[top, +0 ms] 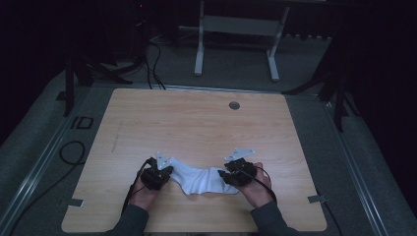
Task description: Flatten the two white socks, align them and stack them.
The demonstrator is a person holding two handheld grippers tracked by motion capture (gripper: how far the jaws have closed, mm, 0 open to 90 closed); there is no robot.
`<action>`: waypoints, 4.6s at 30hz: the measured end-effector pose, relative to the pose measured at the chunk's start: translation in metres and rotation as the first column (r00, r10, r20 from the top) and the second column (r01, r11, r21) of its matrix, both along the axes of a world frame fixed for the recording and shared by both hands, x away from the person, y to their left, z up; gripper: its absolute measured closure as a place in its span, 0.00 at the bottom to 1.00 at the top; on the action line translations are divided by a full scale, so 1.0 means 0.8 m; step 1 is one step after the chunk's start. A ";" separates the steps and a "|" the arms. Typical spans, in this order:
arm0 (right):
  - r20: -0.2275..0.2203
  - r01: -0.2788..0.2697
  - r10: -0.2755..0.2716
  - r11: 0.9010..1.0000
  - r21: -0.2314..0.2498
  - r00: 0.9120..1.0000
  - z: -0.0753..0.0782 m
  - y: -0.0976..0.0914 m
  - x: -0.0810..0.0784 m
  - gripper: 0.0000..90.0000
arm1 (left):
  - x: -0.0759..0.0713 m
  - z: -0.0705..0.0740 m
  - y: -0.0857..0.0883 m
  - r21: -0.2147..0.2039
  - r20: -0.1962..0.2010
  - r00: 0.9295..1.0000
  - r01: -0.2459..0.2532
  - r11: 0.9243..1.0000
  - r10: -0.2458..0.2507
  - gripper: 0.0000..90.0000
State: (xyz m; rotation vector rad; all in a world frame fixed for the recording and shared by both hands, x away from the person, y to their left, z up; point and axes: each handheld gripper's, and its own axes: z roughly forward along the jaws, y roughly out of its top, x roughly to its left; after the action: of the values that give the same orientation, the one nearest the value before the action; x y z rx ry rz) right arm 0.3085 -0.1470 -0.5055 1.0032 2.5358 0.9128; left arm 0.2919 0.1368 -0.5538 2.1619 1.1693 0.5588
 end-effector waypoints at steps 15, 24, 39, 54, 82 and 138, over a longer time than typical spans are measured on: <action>-0.049 0.057 -0.058 0.998 -0.014 0.997 -0.021 -0.017 -0.002 0.69 | -0.001 0.000 0.001 -0.006 -0.003 1.000 -0.002 1.000 0.002 1.00; -0.061 0.074 -0.074 0.997 -0.006 0.995 -0.024 -0.021 -0.002 0.71 | -0.001 0.000 0.002 -0.007 -0.005 1.000 -0.001 1.000 0.001 1.00; -0.102 0.057 -0.057 0.998 -0.003 0.993 -0.038 -0.016 -0.002 0.78 | -0.002 -0.001 0.001 -0.013 -0.002 1.000 -0.006 1.000 0.006 1.00; -0.066 0.086 -0.086 0.996 -0.002 0.994 -0.029 -0.035 -0.007 0.98 | -0.002 -0.001 0.001 -0.025 -0.008 1.000 -0.005 1.000 0.005 1.00; -0.104 0.102 -0.101 0.995 0.003 0.989 -0.026 -0.061 -0.009 0.97 | -0.004 -0.001 0.001 -0.030 -0.017 1.000 -0.007 1.000 0.006 1.00; -0.003 0.260 -0.261 0.961 0.090 0.965 -0.043 -0.095 0.006 0.59 | -0.019 0.018 0.002 -0.071 0.038 0.999 0.006 0.997 -0.003 0.93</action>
State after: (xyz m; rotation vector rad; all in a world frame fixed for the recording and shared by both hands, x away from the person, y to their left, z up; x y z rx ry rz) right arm 0.3130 -0.2227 -0.5400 1.3191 2.2996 0.9555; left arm 0.2764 0.1382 -0.5393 2.0844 1.1470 0.5459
